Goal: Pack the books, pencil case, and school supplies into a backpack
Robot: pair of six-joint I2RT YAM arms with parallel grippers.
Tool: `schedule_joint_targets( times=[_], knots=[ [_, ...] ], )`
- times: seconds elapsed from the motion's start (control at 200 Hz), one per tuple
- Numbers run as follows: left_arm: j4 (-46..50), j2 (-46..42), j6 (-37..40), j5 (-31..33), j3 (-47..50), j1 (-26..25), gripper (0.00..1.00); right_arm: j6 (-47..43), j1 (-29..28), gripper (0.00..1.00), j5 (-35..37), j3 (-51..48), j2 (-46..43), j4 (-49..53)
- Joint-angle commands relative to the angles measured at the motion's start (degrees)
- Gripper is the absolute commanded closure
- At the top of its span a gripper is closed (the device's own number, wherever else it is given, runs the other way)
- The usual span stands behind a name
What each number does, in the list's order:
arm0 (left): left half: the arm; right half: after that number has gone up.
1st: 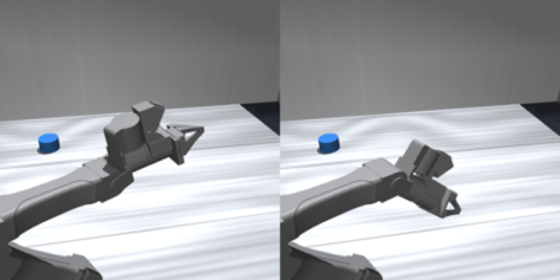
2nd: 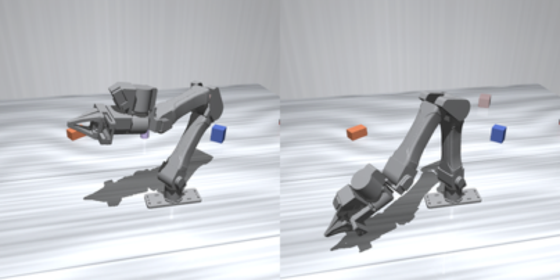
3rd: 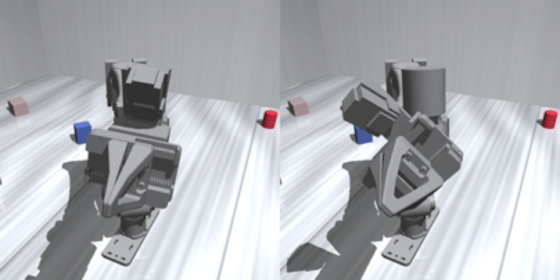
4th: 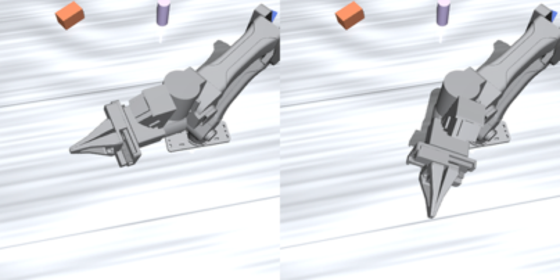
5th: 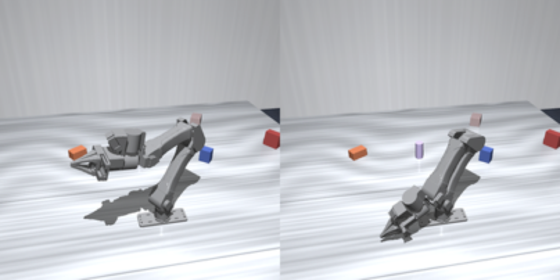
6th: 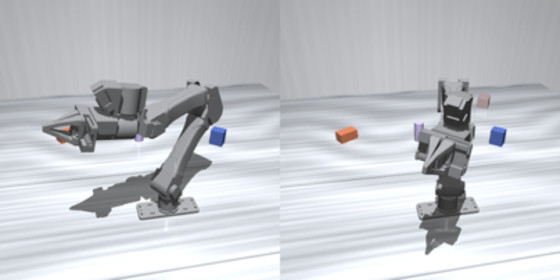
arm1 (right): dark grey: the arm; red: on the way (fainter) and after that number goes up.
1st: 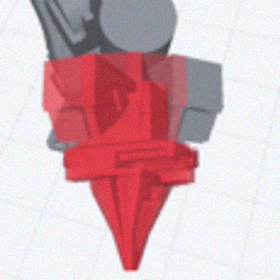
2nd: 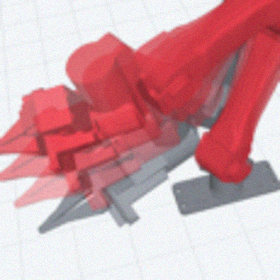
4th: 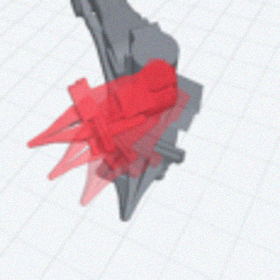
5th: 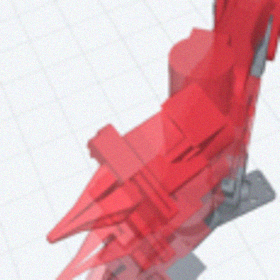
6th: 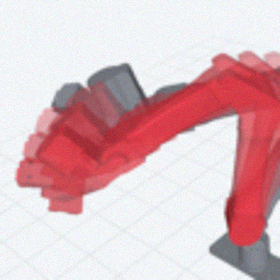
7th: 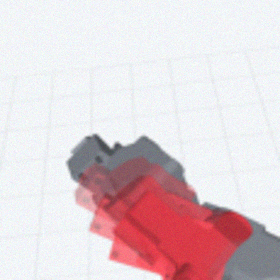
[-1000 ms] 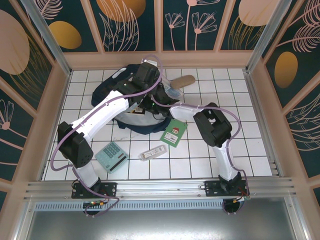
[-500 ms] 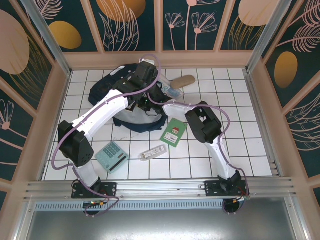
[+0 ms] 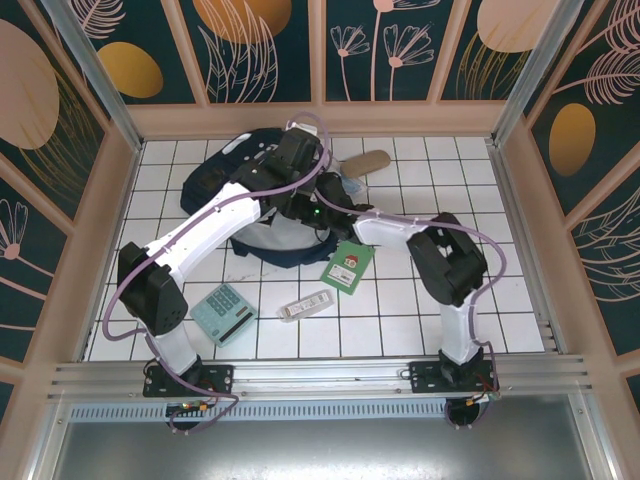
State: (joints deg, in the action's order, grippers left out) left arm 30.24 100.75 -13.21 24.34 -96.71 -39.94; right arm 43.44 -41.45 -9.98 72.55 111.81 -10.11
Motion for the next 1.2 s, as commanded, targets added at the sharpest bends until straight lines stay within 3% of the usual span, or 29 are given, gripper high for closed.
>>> schedule_joint_targets(
  times=[0.0, 0.475, 0.656, 0.826, 1.196],
  knots=[
    [-4.53, -1.67, 0.94, 3.31, 0.37, 0.02, 1.0, -5.88, -0.15, 0.35, 4.31, -4.86, -7.65, 1.41],
    [-5.68, -7.26, -0.62, 7.91, 7.07, 0.35, 1.0, -9.8, 6.15, 0.34, 8.99, -21.49, -25.59, 3.94],
    [-6.77, -9.13, -1.18, 9.47, 10.25, 0.4, 1.0, -11.61, 9.62, 0.37, 9.84, -25.15, -28.45, 5.11],
    [-6.95, -10.38, -1.51, 13.28, 11.74, 0.52, 1.0, -12.03, 13.38, 0.44, 5.08, -27.21, -26.98, 0.56],
    [-7.48, -12.02, -1.25, 16.61, 12.64, 0.84, 1.0, -12.41, 15.77, 0.55, 0.76, -16.3, -9.78, -2.44]
  ],
)
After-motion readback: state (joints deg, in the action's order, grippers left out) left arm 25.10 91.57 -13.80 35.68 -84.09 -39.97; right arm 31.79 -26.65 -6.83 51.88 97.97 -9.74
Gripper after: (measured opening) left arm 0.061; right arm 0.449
